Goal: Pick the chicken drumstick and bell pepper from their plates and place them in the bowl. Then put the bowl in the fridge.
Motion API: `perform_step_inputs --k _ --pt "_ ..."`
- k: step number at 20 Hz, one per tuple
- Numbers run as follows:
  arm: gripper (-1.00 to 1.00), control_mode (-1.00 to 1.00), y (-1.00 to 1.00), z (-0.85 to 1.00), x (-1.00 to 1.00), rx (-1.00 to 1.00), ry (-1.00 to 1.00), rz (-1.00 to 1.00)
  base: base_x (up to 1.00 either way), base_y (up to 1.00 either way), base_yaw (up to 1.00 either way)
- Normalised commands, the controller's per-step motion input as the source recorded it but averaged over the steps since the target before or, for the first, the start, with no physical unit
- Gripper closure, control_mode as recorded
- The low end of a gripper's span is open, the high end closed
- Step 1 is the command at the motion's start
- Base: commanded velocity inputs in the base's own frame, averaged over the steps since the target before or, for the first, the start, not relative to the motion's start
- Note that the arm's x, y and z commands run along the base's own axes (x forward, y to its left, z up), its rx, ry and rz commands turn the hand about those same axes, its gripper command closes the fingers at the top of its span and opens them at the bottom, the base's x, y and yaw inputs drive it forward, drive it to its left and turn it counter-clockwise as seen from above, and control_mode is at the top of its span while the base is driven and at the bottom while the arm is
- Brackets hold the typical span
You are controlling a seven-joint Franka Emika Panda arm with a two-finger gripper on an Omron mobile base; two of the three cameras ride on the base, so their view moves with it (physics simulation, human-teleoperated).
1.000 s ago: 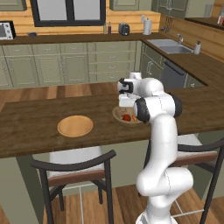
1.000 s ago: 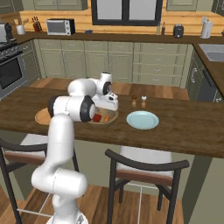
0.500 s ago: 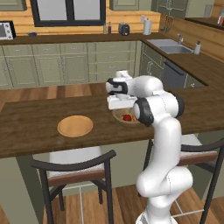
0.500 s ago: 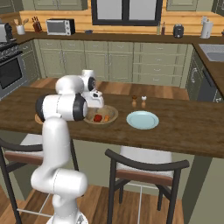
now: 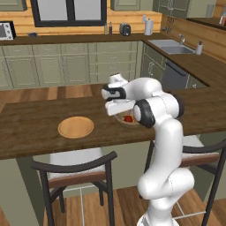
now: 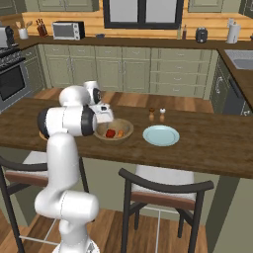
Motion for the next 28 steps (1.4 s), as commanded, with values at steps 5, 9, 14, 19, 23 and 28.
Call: perform_step_inputs --k 5,9,14,19,23,28 --pt "-1.0 -1.0 0.21 -0.15 0.0 0.0 0.05 0.17 0.0 0.0 0.0" --pt "-1.0 -1.0 0.04 -0.22 0.0 0.0 0.0 0.14 0.0 0.0 0.0" --pt "-1.0 -1.0 -0.01 -0.51 0.11 0.0 0.0 0.09 0.0 0.0 0.0" --pt "-1.0 -1.0 -0.1 -0.37 0.0 0.03 -0.02 0.06 0.0 0.0 0.0" --pt "1.0 -1.0 -0.34 -0.11 0.0 0.03 -0.08 0.03 0.0 0.0 0.0" --pt "1.0 -1.0 -0.65 -0.05 -0.27 0.07 -0.12 0.02 0.0 0.0 0.0"
